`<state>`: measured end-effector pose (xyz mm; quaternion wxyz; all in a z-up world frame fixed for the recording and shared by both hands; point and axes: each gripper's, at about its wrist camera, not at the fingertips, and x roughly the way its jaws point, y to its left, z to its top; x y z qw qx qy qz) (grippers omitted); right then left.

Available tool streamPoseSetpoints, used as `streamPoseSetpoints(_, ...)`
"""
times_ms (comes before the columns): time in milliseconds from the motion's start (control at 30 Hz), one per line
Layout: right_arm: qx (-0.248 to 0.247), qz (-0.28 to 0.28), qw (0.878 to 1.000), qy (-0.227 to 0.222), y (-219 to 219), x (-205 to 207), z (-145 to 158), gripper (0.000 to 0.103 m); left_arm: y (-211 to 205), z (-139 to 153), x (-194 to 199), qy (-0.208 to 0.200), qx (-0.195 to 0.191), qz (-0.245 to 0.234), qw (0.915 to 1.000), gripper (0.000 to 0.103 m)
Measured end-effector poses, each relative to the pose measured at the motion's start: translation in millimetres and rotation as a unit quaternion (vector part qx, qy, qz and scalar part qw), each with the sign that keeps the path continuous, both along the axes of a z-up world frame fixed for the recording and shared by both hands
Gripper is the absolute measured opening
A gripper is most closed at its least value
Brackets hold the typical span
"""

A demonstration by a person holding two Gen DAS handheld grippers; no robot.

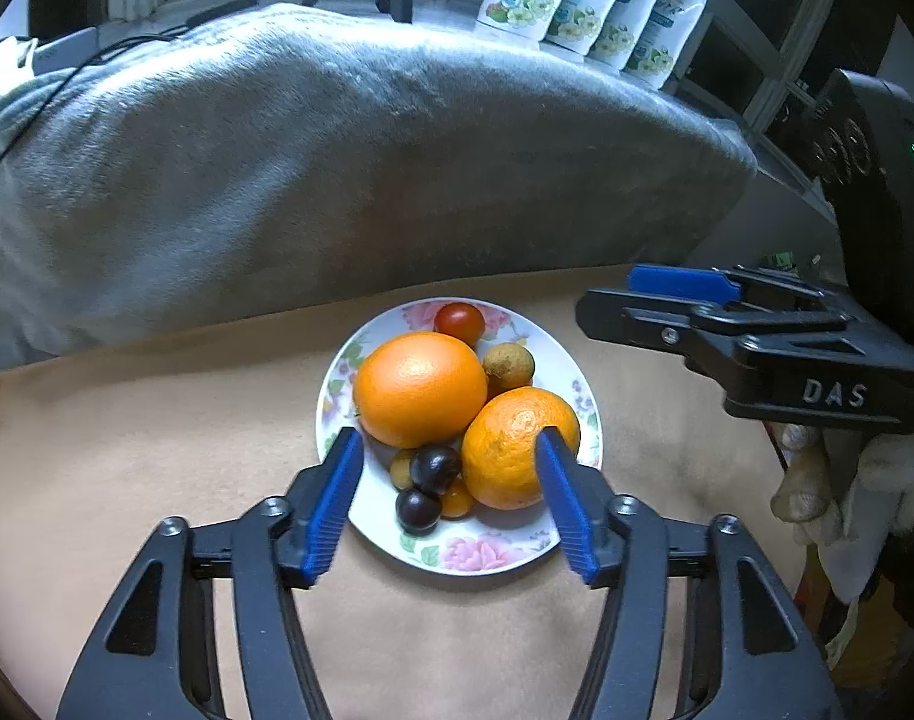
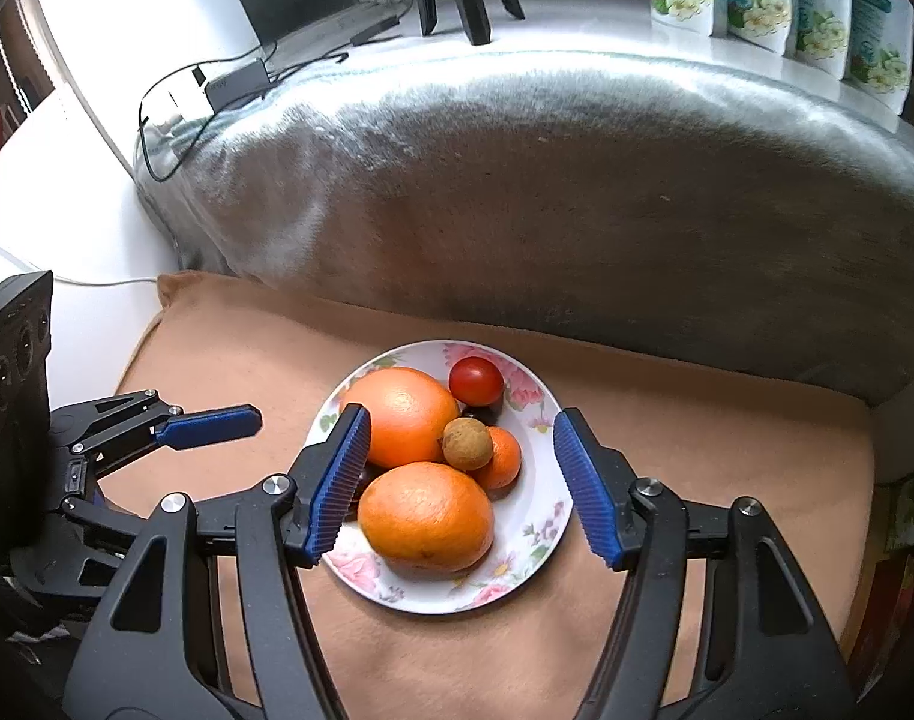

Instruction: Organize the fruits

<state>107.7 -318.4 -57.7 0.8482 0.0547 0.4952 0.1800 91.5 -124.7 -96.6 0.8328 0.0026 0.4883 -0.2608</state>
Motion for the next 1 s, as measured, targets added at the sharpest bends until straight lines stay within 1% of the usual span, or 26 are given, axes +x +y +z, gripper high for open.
streamPoseSetpoints(33,0.001,-0.004,1.0,-0.004,-1,-4,3,0.073,1,2,-1,-0.001,0.0,0.003,1.0,0.06)
streamPoseSetpoints(167,0.009,-0.017,1.0,-0.013,-5,-17,14,0.074,7,12,-7,-0.005,0.005,0.013,0.9999,0.061)
streamPoseSetpoints(200,0.01,-0.021,1.0,-0.014,-5,-20,16,0.075,8,14,-8,-0.006,0.006,0.015,0.9999,0.062)
streamPoseSetpoints(233,0.011,-0.025,1.0,-0.015,-6,-23,18,0.08,10,17,-9,-0.008,0.005,0.018,0.9998,0.062)
streamPoseSetpoints(300,0.014,-0.032,0.999,-0.022,-8,-30,24,0.083,12,24,-13,-0.012,0.005,0.023,0.9996,0.062)
streamPoseSetpoints(533,0.005,-0.047,0.998,-0.037,-11,-53,38,0.084,14,42,-26,-0.03,0.012,0.033,0.9989,0.063)
streamPoseSetpoints(633,0.003,-0.051,0.998,-0.04,-11,-61,44,0.086,15,49,-31,-0.035,0.014,0.036,0.9986,0.063)
streamPoseSetpoints(767,0.002,-0.058,0.997,-0.043,-14,-71,48,0.087,16,58,-37,-0.047,0.018,0.042,0.9979,0.068)
streamPoseSetpoints(1000,-0.006,-0.059,0.997,-0.045,-14,-79,52,0.087,18,71,-43,-0.057,0.026,0.051,0.9967,0.068)
